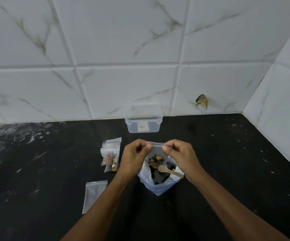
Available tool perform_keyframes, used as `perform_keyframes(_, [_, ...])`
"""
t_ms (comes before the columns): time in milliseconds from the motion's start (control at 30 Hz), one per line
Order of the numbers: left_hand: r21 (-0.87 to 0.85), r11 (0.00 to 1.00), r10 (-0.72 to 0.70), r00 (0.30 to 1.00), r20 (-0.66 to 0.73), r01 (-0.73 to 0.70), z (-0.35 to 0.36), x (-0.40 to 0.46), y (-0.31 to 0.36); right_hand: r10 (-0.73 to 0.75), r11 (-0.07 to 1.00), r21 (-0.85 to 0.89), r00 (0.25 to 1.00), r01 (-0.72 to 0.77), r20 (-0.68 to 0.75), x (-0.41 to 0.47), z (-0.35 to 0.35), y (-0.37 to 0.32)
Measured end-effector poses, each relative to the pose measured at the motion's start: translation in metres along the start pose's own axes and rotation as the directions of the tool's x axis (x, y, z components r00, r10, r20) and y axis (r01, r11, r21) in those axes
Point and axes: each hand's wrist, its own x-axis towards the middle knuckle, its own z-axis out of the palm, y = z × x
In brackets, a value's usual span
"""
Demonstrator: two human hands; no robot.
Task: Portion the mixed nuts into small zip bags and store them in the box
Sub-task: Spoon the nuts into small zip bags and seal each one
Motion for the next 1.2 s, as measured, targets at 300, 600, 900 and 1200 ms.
perform_keyframes(300, [0.065,0.998,0.000,1.000,0.026,-0.001,0.002,-0.001,0.004,-0.062,0.995,-0.068,0.991,0.070,0.118,0.005,0.000,0.002])
perform_keyframes(600, [0.123,0.991,0.032,0.993,0.118,-0.046,0.004,0.000,0.011,-0.077,0.994,-0.063,0.988,0.087,0.137,0.011,0.003,0.004])
perform_keyframes(900, [0.170,0.985,0.004,0.998,0.061,-0.015,0.003,0.004,0.004,-0.070,0.983,-0.162,0.992,0.087,0.108,0.013,0.001,0.002])
perform_keyframes(1200, [0.144,0.989,0.019,0.992,0.121,-0.036,0.002,0.003,0.016,-0.075,0.979,-0.175,0.986,0.101,0.152,0.017,0.001,-0.003])
